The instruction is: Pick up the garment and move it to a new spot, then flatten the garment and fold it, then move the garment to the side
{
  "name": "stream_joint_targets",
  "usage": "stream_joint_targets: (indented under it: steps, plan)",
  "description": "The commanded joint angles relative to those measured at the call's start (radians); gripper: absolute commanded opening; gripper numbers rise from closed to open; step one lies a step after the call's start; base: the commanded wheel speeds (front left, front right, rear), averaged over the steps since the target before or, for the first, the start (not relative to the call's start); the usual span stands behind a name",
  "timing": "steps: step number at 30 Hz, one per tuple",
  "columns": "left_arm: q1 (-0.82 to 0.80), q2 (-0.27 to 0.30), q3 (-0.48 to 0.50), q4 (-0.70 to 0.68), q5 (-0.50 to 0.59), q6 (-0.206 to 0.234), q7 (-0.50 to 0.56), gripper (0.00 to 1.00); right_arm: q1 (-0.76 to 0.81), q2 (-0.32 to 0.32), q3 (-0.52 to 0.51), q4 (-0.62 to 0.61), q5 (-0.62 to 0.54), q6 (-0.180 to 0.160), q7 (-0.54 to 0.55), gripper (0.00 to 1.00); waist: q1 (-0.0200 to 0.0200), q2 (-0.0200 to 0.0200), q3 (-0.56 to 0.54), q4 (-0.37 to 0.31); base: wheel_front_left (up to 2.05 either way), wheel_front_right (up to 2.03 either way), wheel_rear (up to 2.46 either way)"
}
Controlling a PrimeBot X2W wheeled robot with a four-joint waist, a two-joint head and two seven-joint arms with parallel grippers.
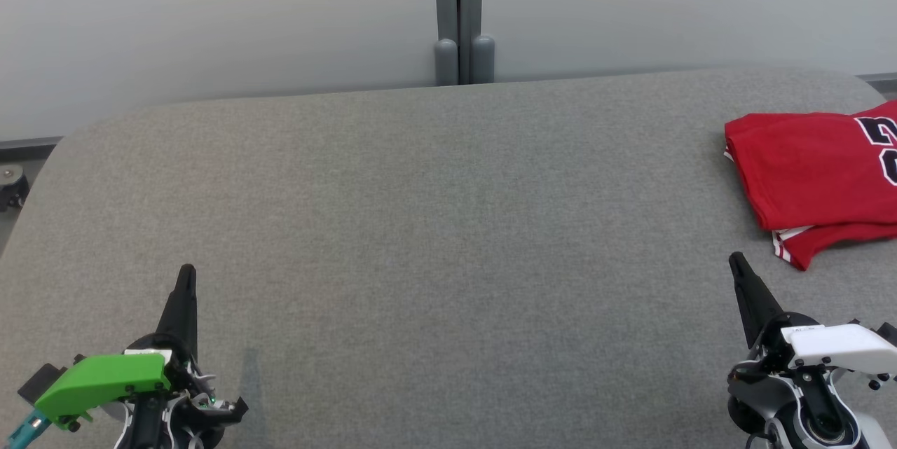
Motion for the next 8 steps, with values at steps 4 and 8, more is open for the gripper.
stream_joint_targets:
  steps: [4, 8]
  plan:
    - [-0.01, 0.006, 0.003, -0.003, 0.0, -0.003, 0.001, 0.0, -0.007, -0.005, -0.002, -0.004, 0.002, 0.0, 0.004, 0.0, 0.0, 0.0, 0.0, 0.0, 0.0, 0.0, 0.0]
    - [-0.01, 0.006, 0.003, -0.003, 0.0, -0.003, 0.001, 0.0, -0.007, -0.005, -0.002, -0.004, 0.002, 0.0, 0.004, 0.0, 0.0, 0.0, 0.0, 0.0, 0.0, 0.0, 0.0]
